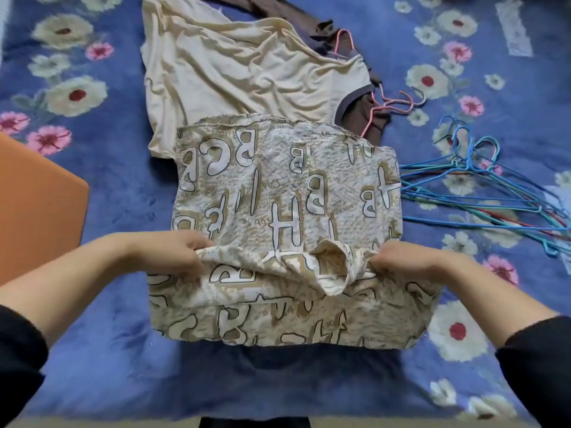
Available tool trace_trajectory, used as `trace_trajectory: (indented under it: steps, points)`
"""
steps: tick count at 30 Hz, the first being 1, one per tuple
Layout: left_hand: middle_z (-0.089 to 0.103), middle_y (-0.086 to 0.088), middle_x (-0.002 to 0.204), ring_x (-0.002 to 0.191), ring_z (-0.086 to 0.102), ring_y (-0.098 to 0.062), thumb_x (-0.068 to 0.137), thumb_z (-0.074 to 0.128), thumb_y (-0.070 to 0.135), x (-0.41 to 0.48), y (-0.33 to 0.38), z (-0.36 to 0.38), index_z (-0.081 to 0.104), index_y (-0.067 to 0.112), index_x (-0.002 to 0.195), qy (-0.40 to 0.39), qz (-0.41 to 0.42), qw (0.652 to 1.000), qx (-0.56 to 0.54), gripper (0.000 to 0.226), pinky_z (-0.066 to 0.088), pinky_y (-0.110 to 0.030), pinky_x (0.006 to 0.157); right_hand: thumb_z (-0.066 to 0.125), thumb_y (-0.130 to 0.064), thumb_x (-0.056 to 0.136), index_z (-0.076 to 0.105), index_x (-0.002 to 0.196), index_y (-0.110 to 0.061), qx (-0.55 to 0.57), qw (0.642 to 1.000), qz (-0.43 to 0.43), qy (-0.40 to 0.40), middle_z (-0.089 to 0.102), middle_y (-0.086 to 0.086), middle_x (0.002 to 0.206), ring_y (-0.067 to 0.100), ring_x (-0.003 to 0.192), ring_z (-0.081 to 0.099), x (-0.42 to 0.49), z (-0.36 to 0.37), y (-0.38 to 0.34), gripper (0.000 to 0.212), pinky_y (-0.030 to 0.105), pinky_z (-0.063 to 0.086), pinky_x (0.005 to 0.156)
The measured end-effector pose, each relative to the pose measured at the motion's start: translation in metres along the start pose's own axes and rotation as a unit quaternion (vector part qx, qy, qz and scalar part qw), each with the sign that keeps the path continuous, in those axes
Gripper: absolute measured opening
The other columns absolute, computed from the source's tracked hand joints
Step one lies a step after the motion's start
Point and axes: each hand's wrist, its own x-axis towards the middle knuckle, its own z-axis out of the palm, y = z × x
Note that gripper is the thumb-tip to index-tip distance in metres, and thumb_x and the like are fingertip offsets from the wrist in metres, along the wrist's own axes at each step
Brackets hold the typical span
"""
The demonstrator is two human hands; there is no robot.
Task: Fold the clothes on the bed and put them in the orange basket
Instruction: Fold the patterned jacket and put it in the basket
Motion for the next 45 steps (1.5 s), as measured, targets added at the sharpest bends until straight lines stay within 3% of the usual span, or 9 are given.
trace_trajectory:
  steps: [3,7,11,17,24,28,31,36,45]
  points:
    - [0.049,-0.011,0.065,0.059,0.044,-0.020,0.053,0.056,0.022,0.010,0.020,-0.056,0.061,-0.005,0.089,0.113,0.006,0.993,-0.024,0.045,0.035,-0.032,0.056,0.045,-0.007,0.094,0.024,0.060,-0.022,-0.002,0.996,-0.021,0.092,0.030,-0.001,0.063,0.013,0.060,0.031,0.009,-0.049,-0.012,0.043,0.017,0.031,0.053]
    - [0.059,-0.007,0.063,0.050,0.047,-0.018,0.076,0.064,0.015,0.037,0.044,-0.111,0.063,0.002,0.088,0.355,0.040,0.933,-0.042,0.017,0.035,-0.019,0.042,0.051,-0.027,0.091,0.045,0.063,-0.009,0.010,0.954,-0.030,0.299,0.047,0.011,0.070,0.028,0.075,0.048,0.039,-0.103,-0.026,0.034,0.034,0.036,0.059]
    - [0.064,-0.007,0.114,0.104,0.060,-0.028,0.087,0.060,0.019,0.067,0.031,-0.110,0.056,0.014,0.118,0.570,0.031,0.821,-0.006,0.031,0.043,-0.033,0.089,0.048,-0.029,0.092,0.051,0.113,-0.008,-0.050,0.857,0.032,0.511,0.055,0.016,0.115,0.033,0.113,0.047,0.065,-0.107,-0.031,0.030,0.047,0.035,0.094]
    - [0.050,-0.019,0.129,0.122,0.041,-0.036,0.086,0.059,0.036,0.099,-0.021,-0.029,0.042,0.009,0.133,0.564,-0.036,0.820,-0.093,0.057,0.032,-0.047,0.103,0.055,-0.031,0.088,0.047,0.124,-0.011,0.001,0.889,0.087,0.449,0.047,0.011,0.128,0.029,0.124,0.038,0.085,-0.038,0.002,0.041,0.048,0.027,0.102]
    - [0.034,-0.020,0.141,0.134,0.025,-0.034,0.087,0.063,0.048,0.094,-0.047,0.058,0.041,0.008,0.134,0.517,-0.160,0.819,-0.189,0.065,0.023,-0.049,0.110,0.065,-0.058,0.079,0.040,0.132,-0.003,0.328,0.804,0.275,0.412,0.036,0.024,0.140,0.037,0.132,0.032,0.077,0.047,0.038,0.080,0.051,0.028,0.106]
    - [0.044,-0.020,0.131,0.127,0.033,-0.034,0.086,0.056,0.059,0.096,-0.057,0.058,0.058,0.004,0.113,0.475,-0.194,0.837,-0.189,0.061,0.030,-0.044,0.107,0.067,-0.049,0.083,0.058,0.124,-0.005,0.380,0.812,0.272,0.349,0.044,0.026,0.136,0.038,0.128,0.038,0.082,0.056,0.047,0.061,0.047,0.032,0.107]
    - [0.065,-0.010,0.085,0.087,0.059,-0.027,0.085,0.059,0.059,0.084,-0.061,0.051,0.067,0.002,0.087,0.463,-0.138,0.819,-0.309,0.057,0.050,-0.035,0.070,0.073,-0.030,0.080,0.070,0.102,-0.012,0.449,0.789,0.198,0.369,0.068,0.015,0.112,0.030,0.104,0.062,0.077,0.054,0.046,0.028,0.043,0.050,0.094]
    - [0.055,-0.012,0.074,0.069,0.046,-0.018,0.081,0.047,0.074,0.043,-0.086,0.050,0.064,-0.013,0.083,0.528,-0.104,0.801,-0.263,0.088,0.036,-0.033,0.059,0.059,-0.041,0.092,0.067,0.095,-0.002,0.383,0.804,0.171,0.421,0.067,0.019,0.100,0.035,0.094,0.061,0.053,0.063,0.051,0.039,0.034,0.041,0.073]
    - [0.049,-0.011,0.061,0.058,0.041,-0.019,0.078,0.058,0.065,-0.007,-0.136,0.147,0.052,-0.009,0.063,0.482,-0.171,0.819,-0.260,0.076,0.033,-0.027,0.051,0.031,-0.060,0.096,0.054,0.108,0.006,0.242,0.866,0.259,0.351,0.059,0.028,0.111,0.042,0.103,0.055,0.007,0.168,0.066,0.071,0.041,0.035,0.074]
